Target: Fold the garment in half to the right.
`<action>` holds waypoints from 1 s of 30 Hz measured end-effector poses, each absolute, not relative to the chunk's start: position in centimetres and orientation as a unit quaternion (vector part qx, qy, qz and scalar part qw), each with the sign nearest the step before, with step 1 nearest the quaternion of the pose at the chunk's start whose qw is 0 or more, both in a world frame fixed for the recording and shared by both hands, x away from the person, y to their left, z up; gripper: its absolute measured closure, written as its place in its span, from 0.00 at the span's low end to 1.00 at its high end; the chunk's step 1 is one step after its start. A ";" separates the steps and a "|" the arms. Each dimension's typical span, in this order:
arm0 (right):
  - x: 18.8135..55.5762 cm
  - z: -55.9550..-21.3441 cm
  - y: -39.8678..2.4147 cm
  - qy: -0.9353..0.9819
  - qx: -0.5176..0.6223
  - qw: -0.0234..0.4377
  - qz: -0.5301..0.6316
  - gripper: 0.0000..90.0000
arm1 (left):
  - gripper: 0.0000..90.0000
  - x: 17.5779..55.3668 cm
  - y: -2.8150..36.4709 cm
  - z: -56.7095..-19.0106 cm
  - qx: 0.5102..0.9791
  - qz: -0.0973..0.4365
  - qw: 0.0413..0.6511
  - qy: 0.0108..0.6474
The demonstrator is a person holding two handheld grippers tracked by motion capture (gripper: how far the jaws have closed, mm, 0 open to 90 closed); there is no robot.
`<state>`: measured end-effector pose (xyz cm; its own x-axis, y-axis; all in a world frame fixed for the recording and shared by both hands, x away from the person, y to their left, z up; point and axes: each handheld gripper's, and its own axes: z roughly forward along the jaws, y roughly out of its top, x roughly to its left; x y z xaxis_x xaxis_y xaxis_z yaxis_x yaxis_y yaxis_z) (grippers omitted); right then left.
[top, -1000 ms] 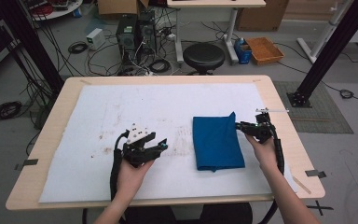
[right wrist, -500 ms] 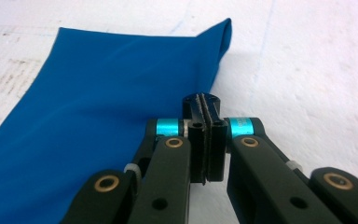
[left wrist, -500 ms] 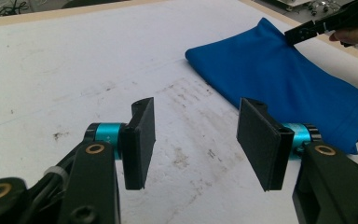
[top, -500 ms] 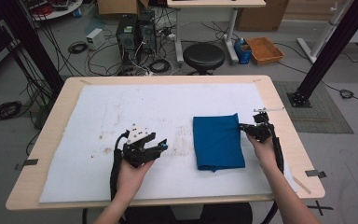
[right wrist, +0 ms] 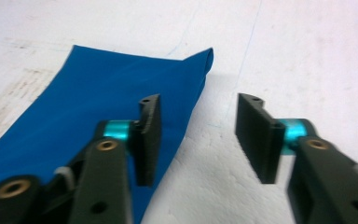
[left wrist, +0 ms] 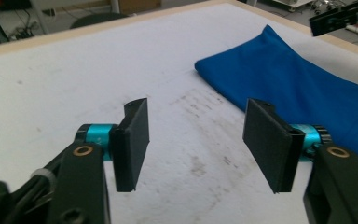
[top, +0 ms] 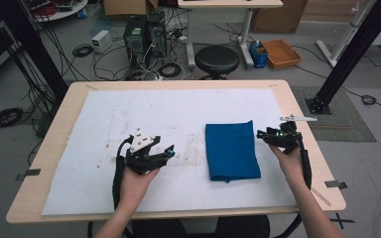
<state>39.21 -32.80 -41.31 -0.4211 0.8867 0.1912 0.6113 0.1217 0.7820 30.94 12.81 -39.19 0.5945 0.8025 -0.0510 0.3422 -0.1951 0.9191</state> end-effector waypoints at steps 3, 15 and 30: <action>38.1 -40.8 -33.7 0.732 0.491 0.178 0.436 0.48 | 0.40 31.3 13.9 -38.8 0.748 0.236 0.498 0.369; 36.8 -39.6 -36.6 0.734 0.455 0.173 0.474 0.35 | 0.40 32.6 18.7 -38.5 0.759 0.213 0.510 0.345; 36.9 -39.4 -36.4 0.746 0.436 0.169 0.474 0.34 | 0.40 32.9 20.7 -38.7 0.761 0.208 0.510 0.344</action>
